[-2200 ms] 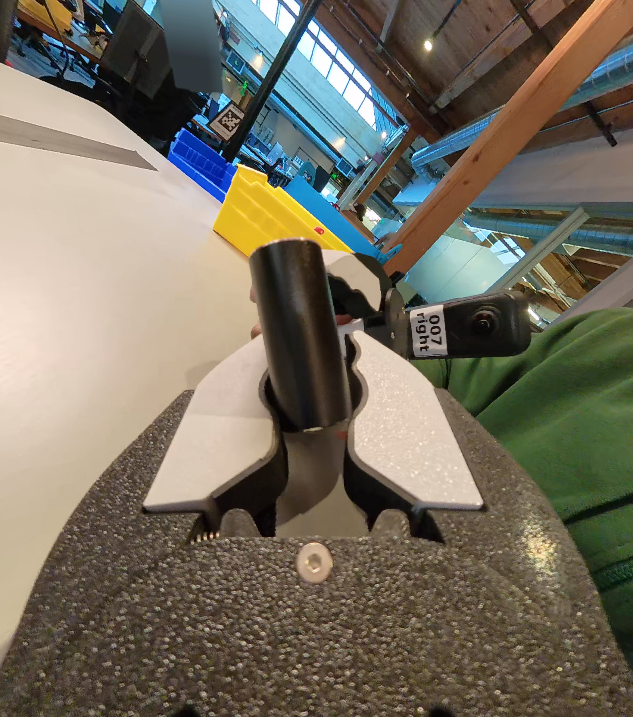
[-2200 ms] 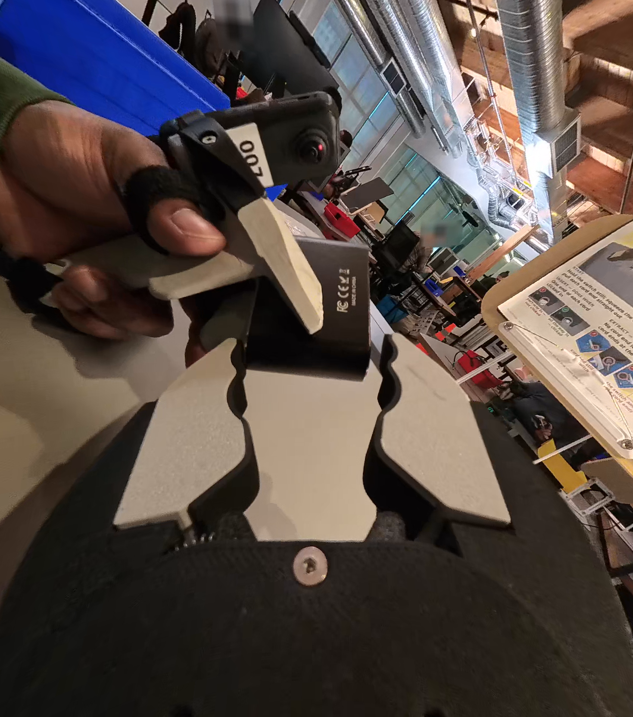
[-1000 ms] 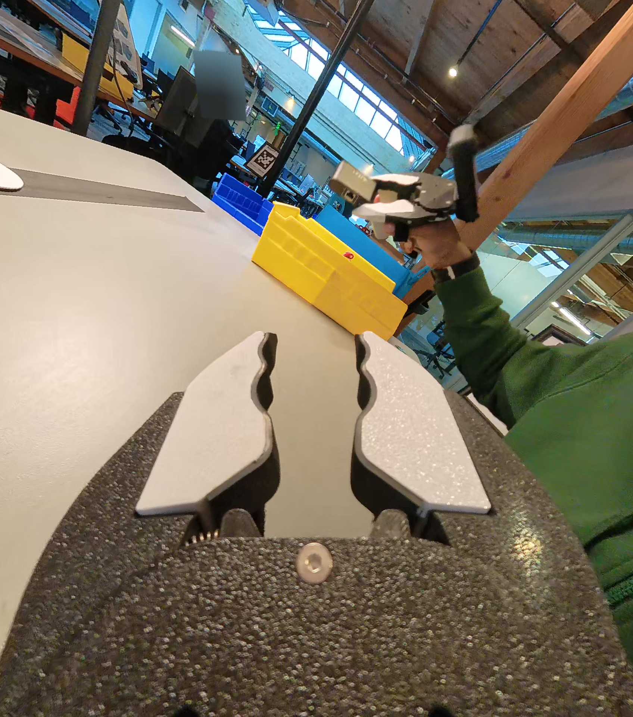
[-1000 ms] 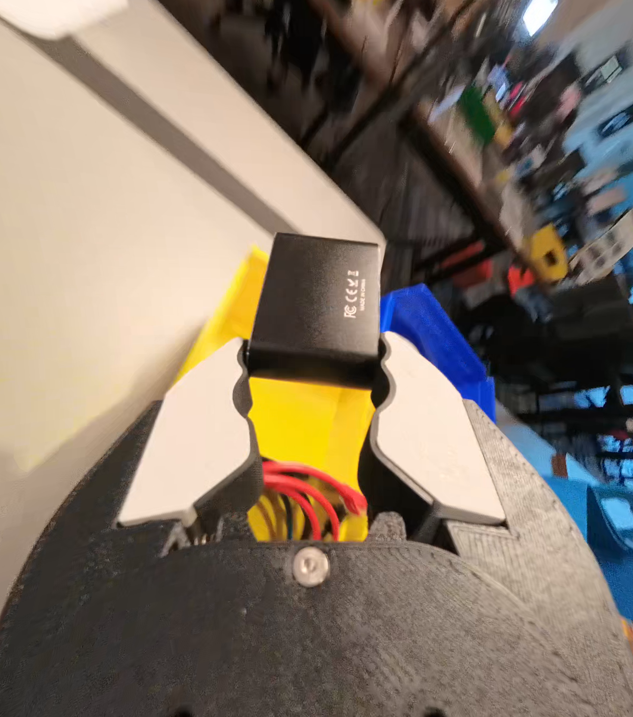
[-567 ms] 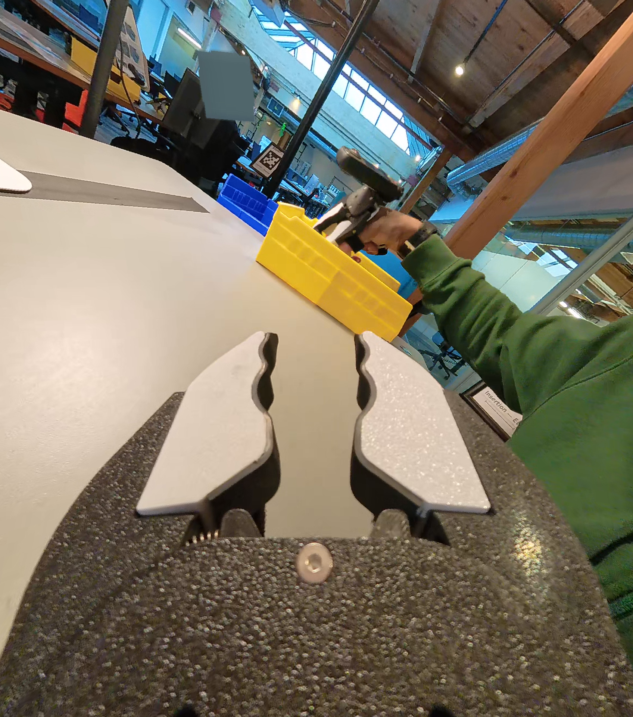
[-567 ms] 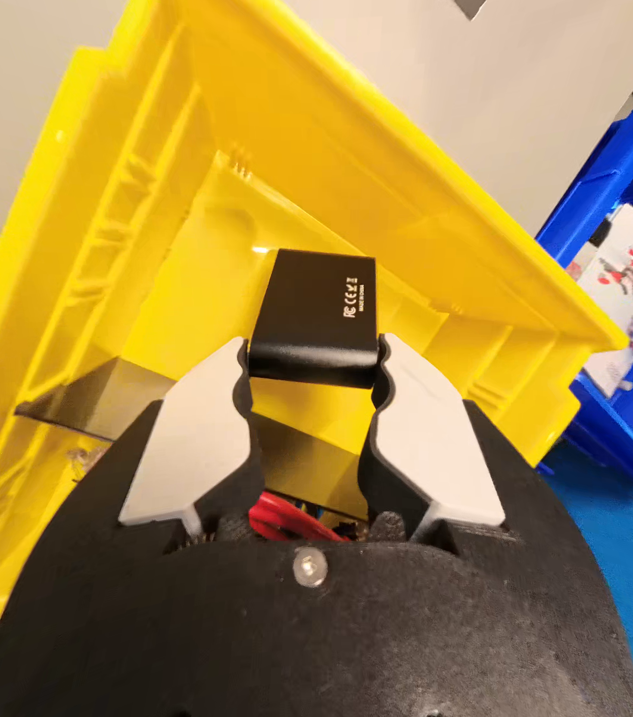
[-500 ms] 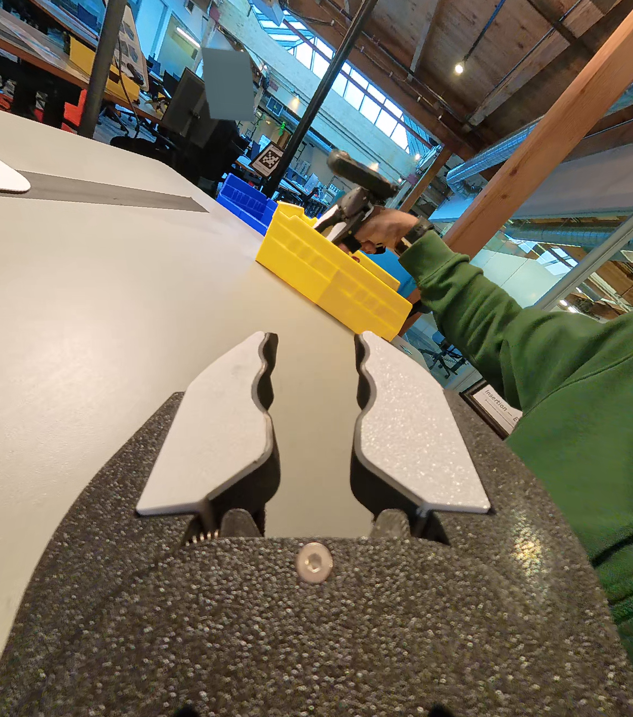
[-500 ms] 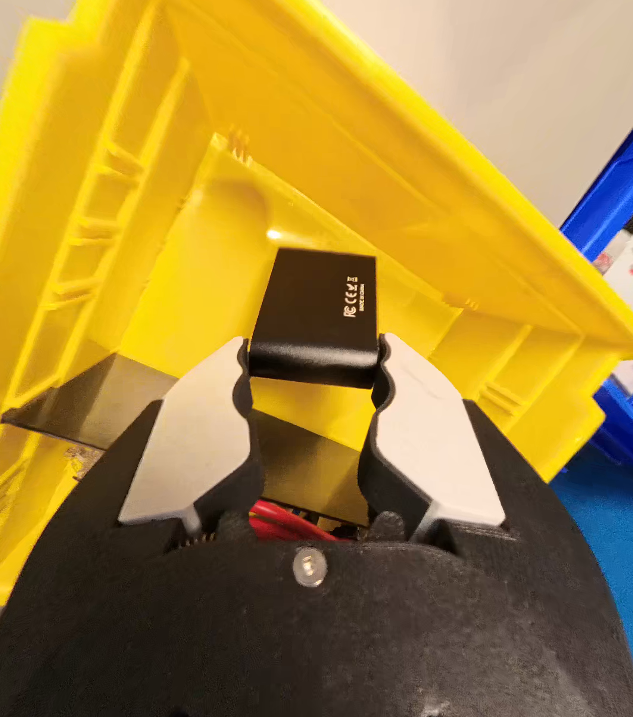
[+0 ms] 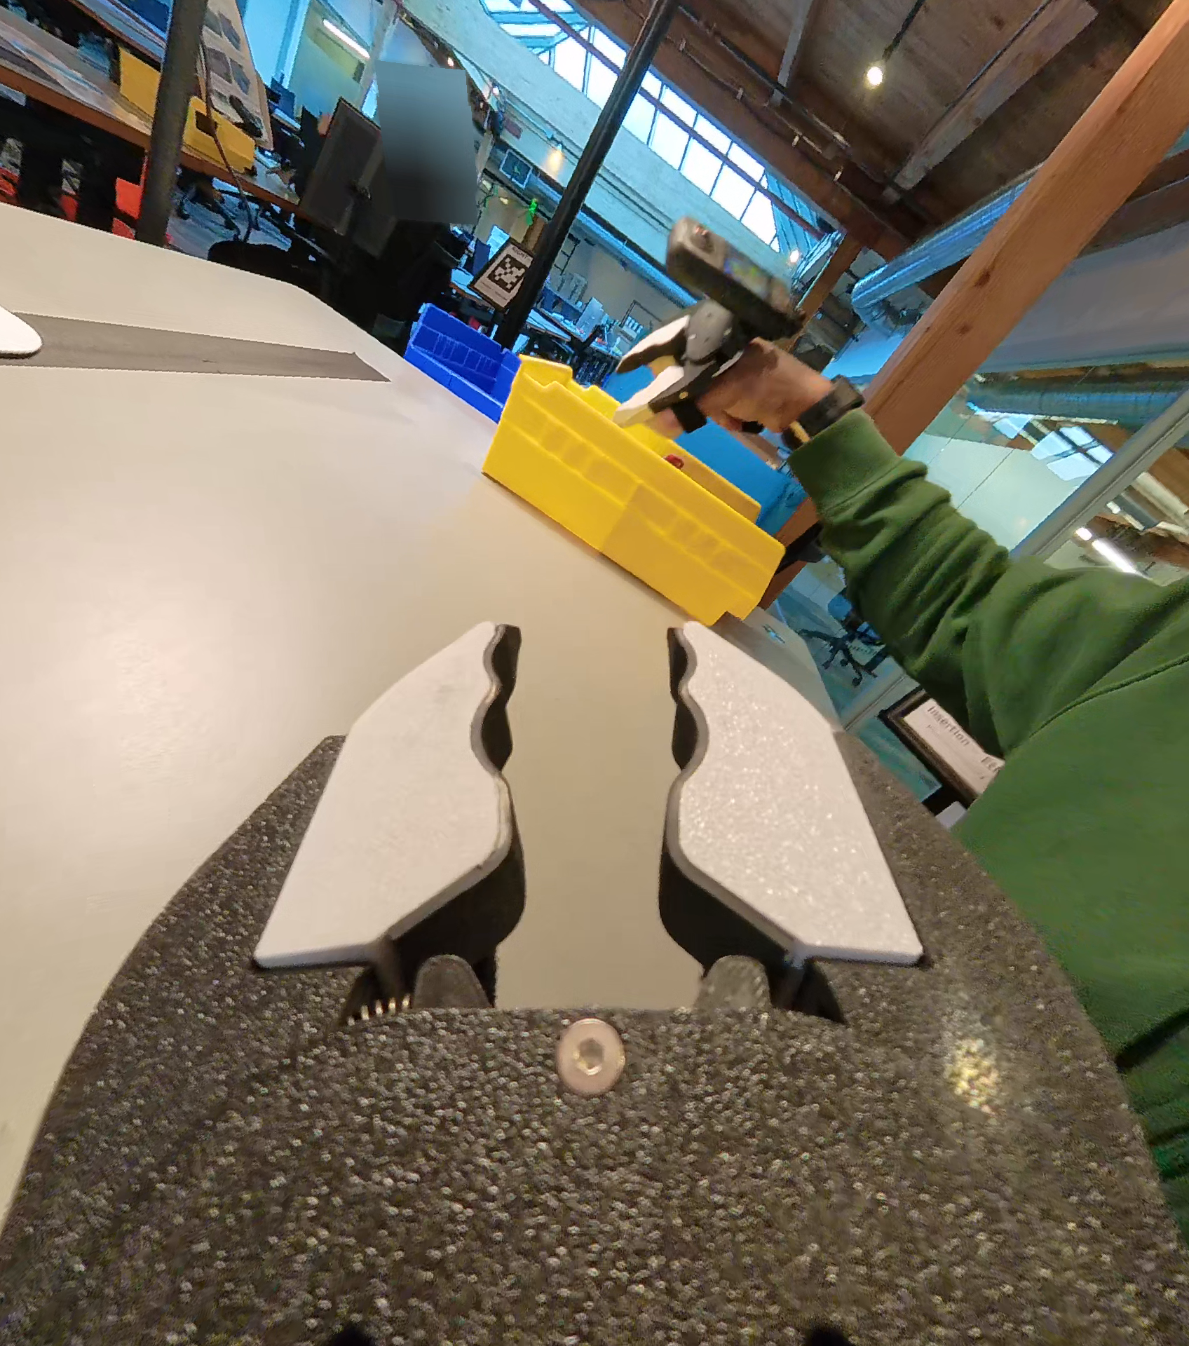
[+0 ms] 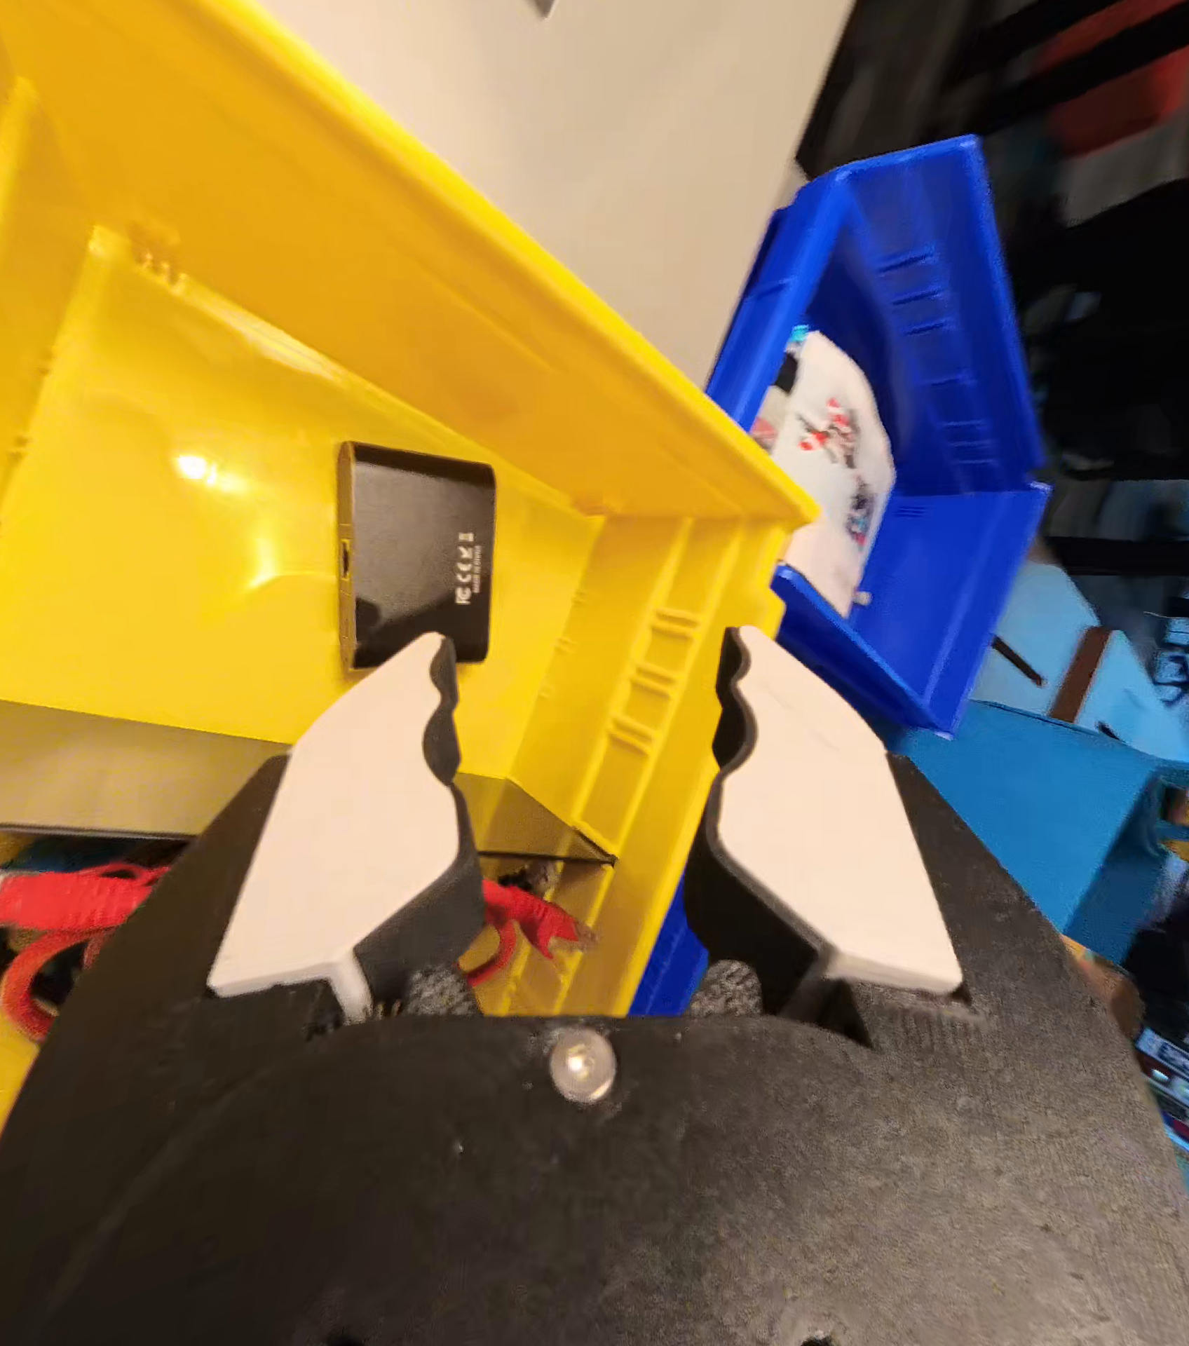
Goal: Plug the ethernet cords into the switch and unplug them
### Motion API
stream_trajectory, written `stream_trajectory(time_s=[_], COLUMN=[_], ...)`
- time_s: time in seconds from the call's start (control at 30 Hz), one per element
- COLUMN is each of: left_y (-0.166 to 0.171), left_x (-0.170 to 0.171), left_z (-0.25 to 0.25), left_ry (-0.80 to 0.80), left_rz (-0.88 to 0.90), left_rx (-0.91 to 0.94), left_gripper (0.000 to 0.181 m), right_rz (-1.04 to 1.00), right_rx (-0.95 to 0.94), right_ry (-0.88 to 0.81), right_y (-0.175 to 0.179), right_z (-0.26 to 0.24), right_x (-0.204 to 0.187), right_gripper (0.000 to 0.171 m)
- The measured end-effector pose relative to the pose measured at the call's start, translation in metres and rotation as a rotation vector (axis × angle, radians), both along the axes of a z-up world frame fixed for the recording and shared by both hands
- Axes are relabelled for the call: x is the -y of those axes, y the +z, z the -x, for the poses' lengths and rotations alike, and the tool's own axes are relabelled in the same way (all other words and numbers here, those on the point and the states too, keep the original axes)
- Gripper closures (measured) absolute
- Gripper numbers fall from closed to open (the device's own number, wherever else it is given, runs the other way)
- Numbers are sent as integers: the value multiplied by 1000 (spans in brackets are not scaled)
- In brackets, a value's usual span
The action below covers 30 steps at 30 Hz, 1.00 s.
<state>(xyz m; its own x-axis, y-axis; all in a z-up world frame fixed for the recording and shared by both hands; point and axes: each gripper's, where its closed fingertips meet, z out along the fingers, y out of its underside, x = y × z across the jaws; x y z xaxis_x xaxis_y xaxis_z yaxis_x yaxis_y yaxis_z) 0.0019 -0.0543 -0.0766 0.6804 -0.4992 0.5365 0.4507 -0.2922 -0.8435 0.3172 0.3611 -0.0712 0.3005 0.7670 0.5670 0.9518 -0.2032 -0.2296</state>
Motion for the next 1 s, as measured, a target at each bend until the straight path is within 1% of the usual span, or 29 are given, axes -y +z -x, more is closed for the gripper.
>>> stream_trajectory(time_s=[0.07, 0.13, 0.23, 0.33, 0.47, 0.53, 0.6, 0.7, 0.77, 0.9, 1.0], left_y=[-1, -1, -1, -2, -7, -9, -11, -12, -16, -18, -8], left_x=[0, 0, -1, -1, 0, 3, 9, 26, 43, 93, 138], left_z=[-1, 0, 1, 2, 4, 6, 10, 17, 27, 56, 81], left_ry=[14, 38, 67, 93, 146, 190, 236, 320, 398, 603, 774], left_rz=[-7, -19, -34, -42, -32, -15, -8, 16, 52, 131, 175], left_rx=[-54, -118, -187, -243, -367, -438, -496, -548, -578, -622, -669], left_gripper=[140, 140, 140, 140, 135, 129, 124, 118, 115, 109, 105], right_rz=[-79, -141, -195, -173, -48, -1, 24, 17, 20, 37, 53], right_rx=[-37, -104, -201, -324, -524, -609, -656, -642, -630, -645, -652], right_ry=[15, 43, 122, 208, 311, 352, 368, 359, 346, 294, 268], right_y=[18, 36, 58, 71, 70, 64, 51, 29, 19, 10, 2], right_z=[3, 11, 25, 41, 55, 56, 52, 38, 26, 6, -3], right_x=[11, 29, 67, 111, 170, 194, 211, 222, 223, 214, 206], right_gripper=[99, 100, 102, 103, 100, 99, 95, 89, 86, 84, 84])
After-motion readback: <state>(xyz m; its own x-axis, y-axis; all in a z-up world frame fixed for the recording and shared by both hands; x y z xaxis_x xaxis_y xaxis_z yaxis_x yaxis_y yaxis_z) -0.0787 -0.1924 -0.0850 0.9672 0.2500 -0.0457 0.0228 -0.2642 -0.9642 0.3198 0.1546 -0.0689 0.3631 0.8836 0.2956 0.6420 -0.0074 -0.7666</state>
